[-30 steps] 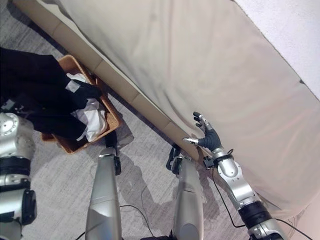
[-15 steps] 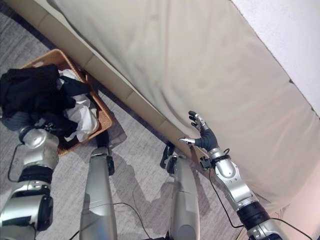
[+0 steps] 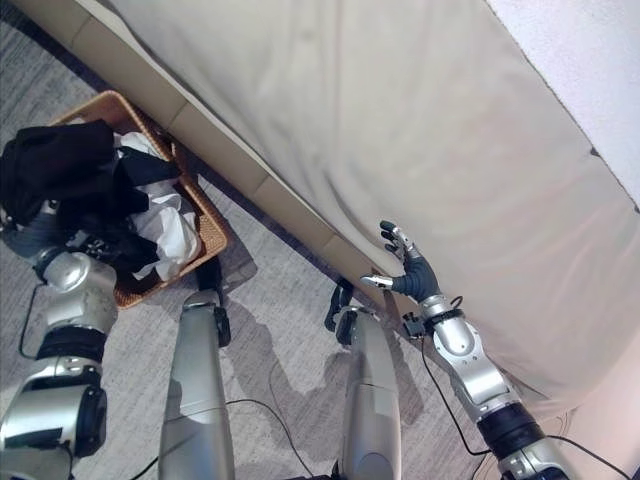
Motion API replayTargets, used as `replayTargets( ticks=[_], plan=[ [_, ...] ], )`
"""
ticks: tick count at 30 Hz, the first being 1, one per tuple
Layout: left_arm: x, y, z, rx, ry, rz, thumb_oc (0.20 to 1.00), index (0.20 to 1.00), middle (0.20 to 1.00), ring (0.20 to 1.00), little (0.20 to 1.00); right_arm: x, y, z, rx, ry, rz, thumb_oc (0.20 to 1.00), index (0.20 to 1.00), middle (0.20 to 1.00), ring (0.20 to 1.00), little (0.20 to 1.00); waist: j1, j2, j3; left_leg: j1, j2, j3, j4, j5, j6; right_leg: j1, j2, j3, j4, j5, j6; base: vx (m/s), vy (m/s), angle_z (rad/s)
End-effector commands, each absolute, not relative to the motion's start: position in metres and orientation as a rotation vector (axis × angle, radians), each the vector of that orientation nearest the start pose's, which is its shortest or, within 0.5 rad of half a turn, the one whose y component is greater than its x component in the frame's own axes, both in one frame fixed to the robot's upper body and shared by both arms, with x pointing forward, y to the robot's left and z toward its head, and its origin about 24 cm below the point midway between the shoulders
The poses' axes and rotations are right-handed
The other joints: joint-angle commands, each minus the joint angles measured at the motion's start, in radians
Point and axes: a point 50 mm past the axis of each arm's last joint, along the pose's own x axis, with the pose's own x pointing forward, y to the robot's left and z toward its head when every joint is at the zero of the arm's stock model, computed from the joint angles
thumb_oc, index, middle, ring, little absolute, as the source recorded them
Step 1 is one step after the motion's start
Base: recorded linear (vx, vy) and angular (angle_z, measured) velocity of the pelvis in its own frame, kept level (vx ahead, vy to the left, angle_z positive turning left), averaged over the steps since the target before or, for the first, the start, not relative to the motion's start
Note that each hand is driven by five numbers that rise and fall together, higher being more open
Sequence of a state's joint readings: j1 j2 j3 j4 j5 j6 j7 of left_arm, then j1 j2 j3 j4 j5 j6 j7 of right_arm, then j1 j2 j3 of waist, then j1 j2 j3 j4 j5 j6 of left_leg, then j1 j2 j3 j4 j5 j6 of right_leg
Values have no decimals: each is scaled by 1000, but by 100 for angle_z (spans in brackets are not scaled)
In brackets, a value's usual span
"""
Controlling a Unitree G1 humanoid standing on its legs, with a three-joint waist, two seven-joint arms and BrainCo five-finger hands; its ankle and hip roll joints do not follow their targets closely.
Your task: Pick up clothes into the bucket
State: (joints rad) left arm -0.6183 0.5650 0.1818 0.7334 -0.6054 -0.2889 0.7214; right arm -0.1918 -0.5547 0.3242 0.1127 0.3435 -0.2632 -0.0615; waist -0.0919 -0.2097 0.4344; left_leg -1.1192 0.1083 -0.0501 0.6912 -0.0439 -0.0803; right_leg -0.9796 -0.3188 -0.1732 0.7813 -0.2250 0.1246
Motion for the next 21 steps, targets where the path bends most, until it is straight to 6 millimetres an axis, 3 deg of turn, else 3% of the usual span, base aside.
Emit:
replayTargets(
  ticks=[1,3,8,11,17,18,19,21],
  plan=[
    [303,356,122,-339,-291,1134,1000,1000,1000,1000,1000,269,-190,87,-223,-256,230,1000,1000,1000,1000,1000,-19,47,-102,-8,-23,-30,26,-74,72,-41,16,-3,-60,124,-1,0,0,0],
    [301,353,115,-360,-280,1118,1000,1000,1000,1000,1000,269,-190,85,-223,-248,224,1000,1000,1000,1000,1000,-15,48,-107,9,-23,-26,14,-71,72,-27,17,-6,-68,128,1,0,0,0],
    [296,337,108,-212,-286,1023,1000,1000,1000,1000,1000,269,-191,83,-227,-242,222,1000,1000,1000,1000,1000,-4,48,-111,55,-25,-15,-26,-62,72,16,18,-10,-107,143,2,-7,3,0],
    [288,330,91,-44,-234,943,1000,1000,1000,1000,1000,271,-197,85,-235,-246,196,1000,1000,1000,1000,1000,6,52,-103,89,-26,-5,-58,-51,72,45,17,-8,-140,156,4,-14,10,0],
    [284,313,67,37,-163,814,1000,1000,1000,1000,1000,273,-202,81,-244,-237,166,1000,1000,1000,1000,1000,19,64,-93,144,-32,8,-102,-36,73,88,8,-9,-173,170,7,-19,24,0],
    [283,296,61,73,-161,721,1000,1000,1000,1000,1000,274,-203,82,-240,-241,153,1000,1000,1000,1000,1000,26,70,-91,171,-37,11,-123,-28,73,115,7,-8,-192,176,9,0,0,0],
    [283,296,61,73,-160,721,1000,1000,1000,1000,1000,274,-203,82,-240,-241,153,1000,1000,1000,1000,1000,26,70,-91,172,-37,11,-123,-28,73,116,7,-9,-193,177,9,-8,32,-2],
    [276,277,61,118,-202,581,1000,1000,1000,1000,1000,274,-206,81,-242,-240,133,1000,1000,1000,1000,1000,36,77,-91,226,-39,19,-156,-21,72,165,1,-10,-225,189,14,0,0,0]
  ],
)
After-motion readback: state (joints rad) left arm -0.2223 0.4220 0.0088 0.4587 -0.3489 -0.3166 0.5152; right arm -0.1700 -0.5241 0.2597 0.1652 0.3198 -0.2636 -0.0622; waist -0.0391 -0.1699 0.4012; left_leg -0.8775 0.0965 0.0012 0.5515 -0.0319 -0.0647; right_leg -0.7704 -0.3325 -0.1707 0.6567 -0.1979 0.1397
